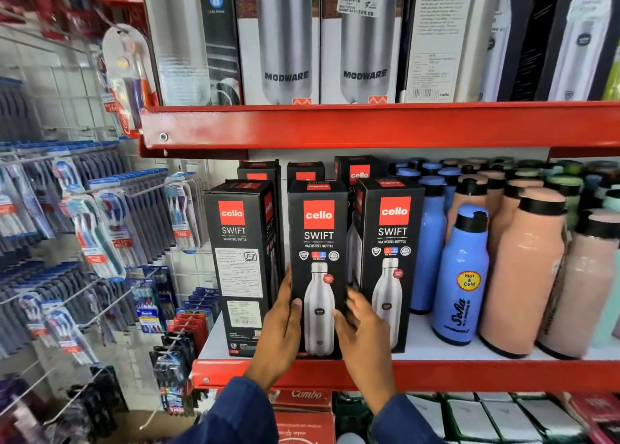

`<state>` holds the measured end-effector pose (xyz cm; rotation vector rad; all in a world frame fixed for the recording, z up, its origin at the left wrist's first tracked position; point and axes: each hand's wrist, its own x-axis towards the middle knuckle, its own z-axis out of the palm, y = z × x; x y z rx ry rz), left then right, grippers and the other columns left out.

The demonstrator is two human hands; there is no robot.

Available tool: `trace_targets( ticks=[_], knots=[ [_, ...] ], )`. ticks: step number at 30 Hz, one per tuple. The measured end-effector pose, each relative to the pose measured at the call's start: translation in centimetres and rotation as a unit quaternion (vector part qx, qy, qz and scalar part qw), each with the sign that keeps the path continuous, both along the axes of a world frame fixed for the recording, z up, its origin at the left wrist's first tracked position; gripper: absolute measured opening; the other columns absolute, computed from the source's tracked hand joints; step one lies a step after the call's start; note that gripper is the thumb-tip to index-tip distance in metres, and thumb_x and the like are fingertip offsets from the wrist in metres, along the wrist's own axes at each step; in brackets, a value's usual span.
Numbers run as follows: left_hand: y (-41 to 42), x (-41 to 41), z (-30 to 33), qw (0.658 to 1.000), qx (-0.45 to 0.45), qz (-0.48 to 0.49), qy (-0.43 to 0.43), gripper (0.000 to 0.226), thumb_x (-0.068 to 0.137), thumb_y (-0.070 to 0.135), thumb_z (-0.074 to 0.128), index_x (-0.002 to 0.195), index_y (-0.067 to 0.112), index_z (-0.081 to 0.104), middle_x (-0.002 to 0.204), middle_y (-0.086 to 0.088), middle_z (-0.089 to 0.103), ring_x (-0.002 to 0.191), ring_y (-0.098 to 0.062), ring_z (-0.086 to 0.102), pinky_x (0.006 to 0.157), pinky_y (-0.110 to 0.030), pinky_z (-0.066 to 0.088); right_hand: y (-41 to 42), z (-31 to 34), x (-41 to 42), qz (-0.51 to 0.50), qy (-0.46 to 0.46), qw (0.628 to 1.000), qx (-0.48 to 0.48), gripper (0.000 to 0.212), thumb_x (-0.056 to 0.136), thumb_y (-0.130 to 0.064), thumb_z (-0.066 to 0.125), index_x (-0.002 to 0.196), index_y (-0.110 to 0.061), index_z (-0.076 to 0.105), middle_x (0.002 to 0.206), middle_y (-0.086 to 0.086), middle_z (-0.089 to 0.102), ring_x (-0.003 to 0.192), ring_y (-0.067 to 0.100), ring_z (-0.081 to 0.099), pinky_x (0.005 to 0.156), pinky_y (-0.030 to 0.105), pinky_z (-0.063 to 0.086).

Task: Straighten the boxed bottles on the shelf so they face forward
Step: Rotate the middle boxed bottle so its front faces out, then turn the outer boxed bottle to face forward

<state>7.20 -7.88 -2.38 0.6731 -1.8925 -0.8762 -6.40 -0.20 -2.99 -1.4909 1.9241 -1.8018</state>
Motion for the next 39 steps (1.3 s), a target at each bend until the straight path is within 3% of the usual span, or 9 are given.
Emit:
trace_targets(
  ticks=[4,6,8,13,19,25,31,35,39],
  knots=[
    [0.4,0.6,-0.5,0.999,-0.037,0.010,-0.023,0.053,0.108,0.016,0.037,0.159,0.023,0.023,0.151,0.035,0.042,0.140,0.011,0.039,0.113,-0.008,0.029,0.2,-0.1,0.3,-0.002,-0.015,1.000,-0.014,0.046,0.091,-0.019,0.066,0.136,-0.020,0.055,0.108,-0.034,0.057,0.097,-0.030,0.054,0.089,0.002,0.046],
    [0.8,1.4,-1.1,0.997,-0.044,0.038,-0.044,0.053,0.107,0.016,0.043,0.157,0.027,0.028,0.121,0.039,0.063,0.109,0.017,0.059,0.094,-0.002,0.039,0.7,-0.1,0.6,-0.014,-0.030,0.999,-0.035,0.047,0.089,-0.017,0.069,0.134,-0.025,0.057,0.110,-0.032,0.059,0.102,-0.022,0.058,0.090,0.007,0.049],
    [1.6,2.4,-1.6,0.996,-0.029,0.075,-0.033,0.052,0.104,0.018,0.052,0.153,0.023,0.040,0.102,0.028,0.070,0.084,0.015,0.064,0.082,-0.002,0.045,1.3,0.0,1.0,-0.055,-0.033,0.995,-0.082,0.041,0.087,-0.014,0.071,0.124,-0.030,0.063,0.109,-0.024,0.066,0.101,-0.012,0.063,0.083,0.001,0.047],
    [2.3,5.4,-0.9,0.956,-0.113,0.257,0.086,0.031,0.088,0.021,0.073,0.110,0.041,0.068,0.092,0.022,0.075,0.078,-0.005,0.072,0.066,-0.020,0.061,1.9,1.5,3.6,-0.049,0.021,0.987,-0.151,0.031,0.086,-0.003,0.066,0.101,-0.030,0.070,0.093,-0.018,0.071,0.088,-0.001,0.066,0.075,0.005,0.050],
    [-0.1,6.1,0.2,0.941,-0.067,0.331,0.000,0.092,0.069,0.036,0.088,0.142,0.018,0.037,0.135,-0.006,0.049,0.127,-0.027,0.048,0.106,-0.051,0.046,-0.5,3.7,7.9,0.135,0.002,0.990,-0.041,0.043,0.097,-0.022,0.045,0.139,-0.029,0.051,0.132,-0.021,0.058,0.122,-0.013,0.052,0.105,0.011,0.041],
    [-1.6,5.9,1.1,0.956,0.002,0.293,0.027,0.101,0.058,0.068,0.075,0.138,0.016,0.042,0.129,-0.007,0.064,0.117,-0.028,0.063,0.097,-0.053,0.053,-2.8,4.7,9.4,0.137,-0.020,0.990,-0.007,0.047,0.095,-0.031,0.040,0.141,-0.028,0.048,0.121,-0.009,0.068,0.116,-0.009,0.057,0.102,0.011,0.043],
    [-3.9,8.1,1.4,0.967,0.021,0.240,0.083,0.096,0.059,0.044,0.089,0.140,0.025,0.041,0.127,0.005,0.067,0.114,-0.013,0.066,0.101,-0.040,0.053,-3.8,4.7,10.0,0.114,0.017,0.993,-0.007,0.048,0.096,-0.030,0.045,0.143,-0.030,0.042,0.139,-0.016,0.054,0.121,-0.019,0.045,0.109,0.011,0.037],
    [-5.6,10.4,1.7,0.982,0.044,0.137,0.121,0.083,0.064,0.032,0.082,0.138,0.039,0.046,0.124,0.014,0.070,0.113,-0.004,0.067,0.100,-0.037,0.052,-4.4,4.3,10.7,0.039,0.080,0.996,0.004,0.050,0.097,-0.033,0.050,0.145,-0.023,0.040,0.139,-0.003,0.059,0.124,0.000,0.053,0.100,-0.002,0.028],
    [-7.1,11.4,1.6,0.987,0.082,0.036,0.131,0.081,0.073,0.012,0.069,0.147,0.035,0.045,0.139,0.009,0.065,0.130,-0.012,0.060,0.112,-0.049,0.045,-5.1,4.2,11.5,0.028,0.094,0.995,-0.009,0.043,0.096,-0.027,0.053,0.139,-0.022,0.048,0.127,0.000,0.068,0.115,0.011,0.064,0.098,0.011,0.044]
  ],
)
